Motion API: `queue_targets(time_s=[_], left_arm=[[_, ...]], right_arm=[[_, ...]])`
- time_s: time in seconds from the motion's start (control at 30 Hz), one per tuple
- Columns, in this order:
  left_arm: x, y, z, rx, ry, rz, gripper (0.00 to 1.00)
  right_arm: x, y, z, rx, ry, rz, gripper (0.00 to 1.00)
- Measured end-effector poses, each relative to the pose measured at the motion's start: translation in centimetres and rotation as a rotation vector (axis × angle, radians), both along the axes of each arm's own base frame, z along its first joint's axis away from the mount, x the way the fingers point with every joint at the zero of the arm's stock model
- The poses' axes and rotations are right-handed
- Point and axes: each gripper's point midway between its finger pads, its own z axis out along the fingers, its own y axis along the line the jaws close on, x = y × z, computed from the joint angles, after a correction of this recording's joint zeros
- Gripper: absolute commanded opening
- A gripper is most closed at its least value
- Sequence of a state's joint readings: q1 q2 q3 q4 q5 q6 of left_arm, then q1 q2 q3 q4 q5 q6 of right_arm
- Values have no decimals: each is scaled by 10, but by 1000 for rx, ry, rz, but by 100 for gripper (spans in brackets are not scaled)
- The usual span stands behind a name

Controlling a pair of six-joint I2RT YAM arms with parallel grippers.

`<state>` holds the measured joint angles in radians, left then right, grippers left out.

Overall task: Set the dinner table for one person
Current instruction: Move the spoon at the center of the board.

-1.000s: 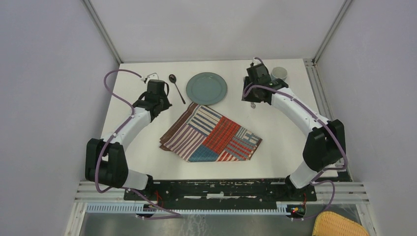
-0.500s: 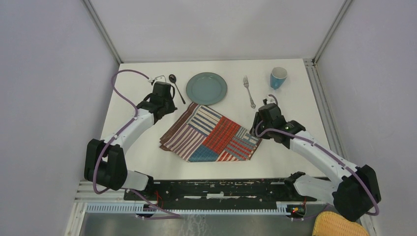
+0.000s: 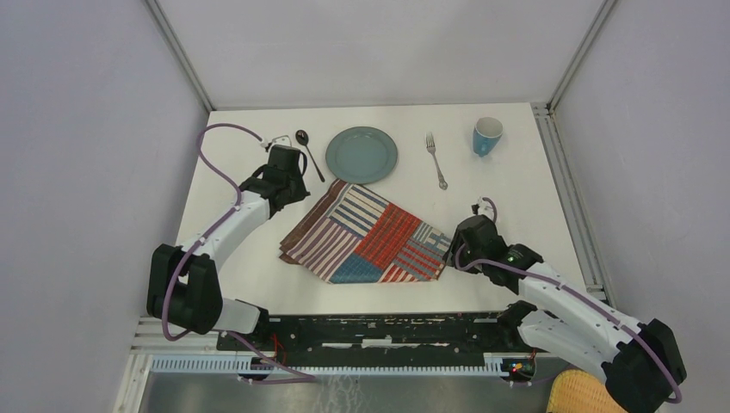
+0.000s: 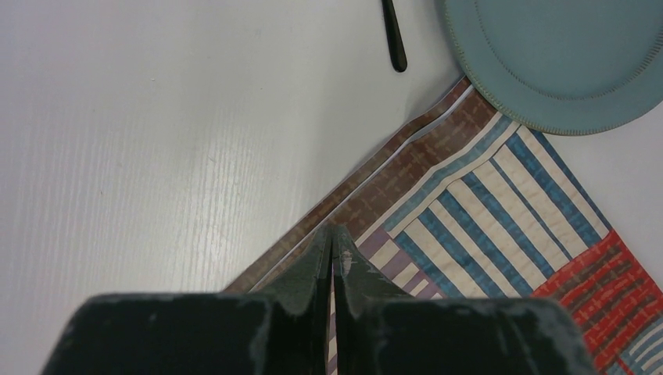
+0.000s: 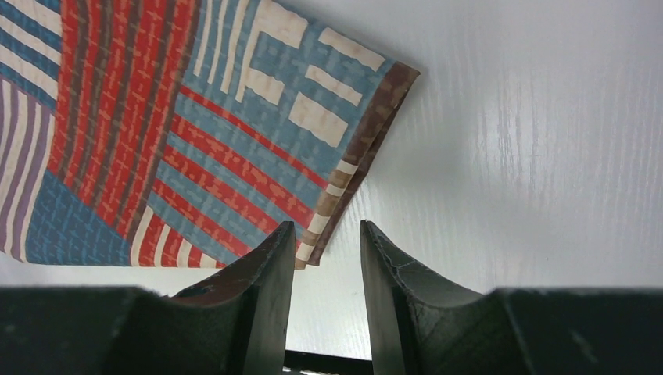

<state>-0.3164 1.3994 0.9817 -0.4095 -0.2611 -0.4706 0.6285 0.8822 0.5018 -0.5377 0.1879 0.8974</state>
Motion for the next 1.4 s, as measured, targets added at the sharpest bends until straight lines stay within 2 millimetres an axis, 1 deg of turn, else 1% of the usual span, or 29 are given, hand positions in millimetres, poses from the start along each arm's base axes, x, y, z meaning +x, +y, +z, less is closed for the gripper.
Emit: queue_targets(time_s=[0.1,0.33,0.43,0.6,0.83,0.9,1.1,1.23,1.4], left_arm=[[-2,0,0,2,8,-1,9],[-4,-1,5,-1,-5,-6,9],[-4,-1,5,0,-6,-5,9],[-3,1,6,7,-8,2,10],[-1,2,8,12,-16,9,10],[-1,2,8,13,-17,10,10],[-1,2,9,14,-17,10,10],[-1,2,10,14,-19,11,10],[-1,2,10,14,-18,11,11]], right_arm=[[-2,-1,-6,-12,16,-3,42],[2,2,-27,-55,69,-4,43],[4,2,-31,-64,76,-6,43],[7,-2,-30,-78,61,-29,43],[14,-10,-23,-92,11,-81,45],[15,-11,-25,-100,15,-88,45],[14,-13,-39,-135,57,-97,47],[17,-12,-39,-133,48,-106,50],[22,-9,-39,-121,37,-115,50]])
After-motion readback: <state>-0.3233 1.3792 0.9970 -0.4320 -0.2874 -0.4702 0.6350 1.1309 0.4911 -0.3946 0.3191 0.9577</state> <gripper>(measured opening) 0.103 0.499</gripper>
